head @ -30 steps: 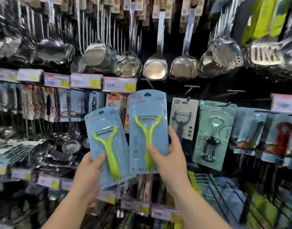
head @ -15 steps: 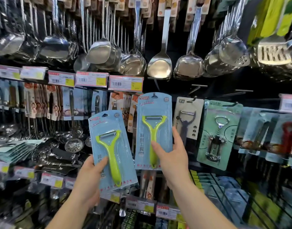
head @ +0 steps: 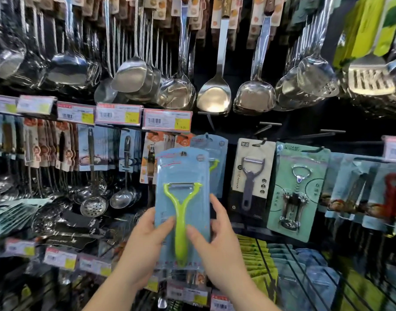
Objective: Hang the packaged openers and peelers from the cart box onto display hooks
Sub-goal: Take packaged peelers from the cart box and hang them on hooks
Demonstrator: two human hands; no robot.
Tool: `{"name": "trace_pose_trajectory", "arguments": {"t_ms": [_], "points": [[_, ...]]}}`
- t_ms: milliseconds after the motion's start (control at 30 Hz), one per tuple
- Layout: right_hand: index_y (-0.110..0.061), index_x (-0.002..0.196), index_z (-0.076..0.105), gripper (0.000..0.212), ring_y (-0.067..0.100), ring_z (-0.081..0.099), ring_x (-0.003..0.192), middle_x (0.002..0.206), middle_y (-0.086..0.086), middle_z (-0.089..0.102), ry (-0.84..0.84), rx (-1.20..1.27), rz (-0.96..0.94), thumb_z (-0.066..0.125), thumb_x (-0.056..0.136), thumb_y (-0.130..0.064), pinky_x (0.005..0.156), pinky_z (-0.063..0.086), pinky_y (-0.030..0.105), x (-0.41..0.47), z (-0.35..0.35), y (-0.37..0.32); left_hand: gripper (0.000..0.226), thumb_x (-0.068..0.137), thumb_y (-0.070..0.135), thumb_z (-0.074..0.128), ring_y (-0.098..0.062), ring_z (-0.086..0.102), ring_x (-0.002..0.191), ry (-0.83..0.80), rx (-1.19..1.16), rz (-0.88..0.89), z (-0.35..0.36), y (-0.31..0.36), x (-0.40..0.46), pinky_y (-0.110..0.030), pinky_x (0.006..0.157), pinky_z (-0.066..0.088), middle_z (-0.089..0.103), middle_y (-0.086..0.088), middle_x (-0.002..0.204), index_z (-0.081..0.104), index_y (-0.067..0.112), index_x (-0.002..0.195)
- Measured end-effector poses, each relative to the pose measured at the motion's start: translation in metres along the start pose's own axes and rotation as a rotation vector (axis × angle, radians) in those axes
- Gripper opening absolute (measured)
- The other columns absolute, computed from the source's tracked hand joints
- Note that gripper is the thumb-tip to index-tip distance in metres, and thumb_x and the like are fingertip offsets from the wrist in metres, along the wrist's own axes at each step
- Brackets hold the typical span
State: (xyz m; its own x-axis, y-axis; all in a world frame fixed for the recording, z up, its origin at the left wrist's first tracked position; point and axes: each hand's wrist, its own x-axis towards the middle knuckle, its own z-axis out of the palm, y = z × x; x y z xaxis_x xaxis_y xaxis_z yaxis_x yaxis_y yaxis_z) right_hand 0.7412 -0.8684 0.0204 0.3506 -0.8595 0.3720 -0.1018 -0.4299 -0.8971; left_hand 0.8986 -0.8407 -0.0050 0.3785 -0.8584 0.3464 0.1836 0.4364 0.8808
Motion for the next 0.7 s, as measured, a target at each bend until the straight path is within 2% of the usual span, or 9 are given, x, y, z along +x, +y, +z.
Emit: {"name": "trace_pose_trajectory", "arguments": {"t_ms": [100,267,400,433,500,567,633,667,700], "points": [[-0.085,0.109,0.022,0.081,-0.002,0.067,0.096,0.112,-0.024,0.068,0.071,0.071,-0.058,0.075,0.082,-0.03,0.079,0.058,0.027,0.001,-0.007,-0.005,0.016,0.091,0.019,0.061,-0.032,0.073,0.1,-0.046,0.015,0.027,0.019,0.011,0.008,-0.048,0.078,0.06,0.075,-0.011,0.11,0.067,0.025,0.105],[-0.076,0.118,0.022,0.078,-0.002,0.064,0.107,0.126,-0.017,0.062,0.129,0.09,-0.13,0.072,0.085,-0.027,0.091,0.056,0.03,0.014,-0.017,-0.019,0.021,0.099,0.014,0.054,-0.028,0.073,0.102,-0.082,0.057,0.068,0.036,0.029,0.025,-0.049,0.082,0.059,0.075,-0.006,0.112,0.067,0.03,0.106],[-0.066,0.13,0.024,0.074,0.003,0.059,0.116,0.137,-0.014,0.056,0.162,0.078,-0.142,0.071,0.087,-0.027,0.099,0.052,0.034,0.019,-0.019,-0.018,0.024,0.099,0.016,0.054,-0.029,0.073,0.1,-0.108,0.085,0.029,0.041,0.03,0.035,-0.048,0.078,0.059,0.076,-0.006,0.108,0.07,0.034,0.098],[-0.062,0.136,0.024,0.075,0.002,0.057,0.119,0.14,-0.015,0.053,0.163,0.078,-0.137,0.07,0.087,-0.028,0.1,0.05,0.033,0.02,-0.018,-0.015,0.026,0.099,0.016,0.054,-0.027,0.073,0.099,-0.122,0.091,0.014,0.041,0.029,0.037,-0.046,0.078,0.058,0.077,-0.004,0.108,0.071,0.036,0.096],[-0.054,0.143,0.025,0.076,-0.011,0.05,0.121,0.144,-0.02,0.046,0.172,0.076,-0.128,0.07,0.087,-0.03,0.1,0.047,0.021,0.019,-0.018,-0.009,0.021,0.097,0.021,0.056,-0.026,0.073,0.1,-0.154,0.106,-0.018,0.04,0.025,0.037,-0.045,0.077,0.058,0.076,-0.003,0.111,0.07,0.037,0.099],[-0.05,0.146,0.025,0.076,-0.024,0.042,0.117,0.144,-0.028,0.041,0.185,0.056,-0.115,0.07,0.088,-0.032,0.093,0.042,0.007,0.021,-0.017,-0.005,0.017,0.092,0.027,0.059,-0.026,0.073,0.103,-0.151,0.118,-0.04,0.038,0.02,0.04,-0.05,0.083,0.057,0.075,-0.002,0.113,0.069,0.035,0.103],[-0.046,0.148,0.026,0.076,-0.031,0.04,0.11,0.139,-0.034,0.041,0.204,0.038,-0.106,0.07,0.088,-0.03,0.086,0.039,0.0,0.03,-0.018,-0.004,0.018,0.09,0.027,0.061,-0.029,0.072,0.103,-0.126,0.122,-0.067,0.04,0.018,0.05,-0.057,0.089,0.055,0.076,-0.005,0.112,0.069,0.029,0.107],[-0.042,0.149,0.026,0.076,-0.027,0.043,0.111,0.139,-0.032,0.042,0.215,0.027,-0.101,0.069,0.088,-0.027,0.089,0.039,0.001,0.038,-0.018,-0.004,0.017,0.091,0.025,0.062,-0.032,0.072,0.102,-0.105,0.133,-0.082,0.043,0.018,0.057,-0.06,0.089,0.054,0.076,-0.007,0.11,0.069,0.026,0.107],[-0.04,0.15,0.026,0.076,-0.018,0.047,0.116,0.141,-0.027,0.043,0.221,0.015,-0.089,0.069,0.089,-0.026,0.096,0.041,0.009,0.046,-0.019,-0.005,0.016,0.092,0.023,0.063,-0.034,0.072,0.099,-0.072,0.159,-0.089,0.047,0.016,0.064,-0.061,0.089,0.054,0.076,-0.009,0.107,0.069,0.023,0.108]]}}
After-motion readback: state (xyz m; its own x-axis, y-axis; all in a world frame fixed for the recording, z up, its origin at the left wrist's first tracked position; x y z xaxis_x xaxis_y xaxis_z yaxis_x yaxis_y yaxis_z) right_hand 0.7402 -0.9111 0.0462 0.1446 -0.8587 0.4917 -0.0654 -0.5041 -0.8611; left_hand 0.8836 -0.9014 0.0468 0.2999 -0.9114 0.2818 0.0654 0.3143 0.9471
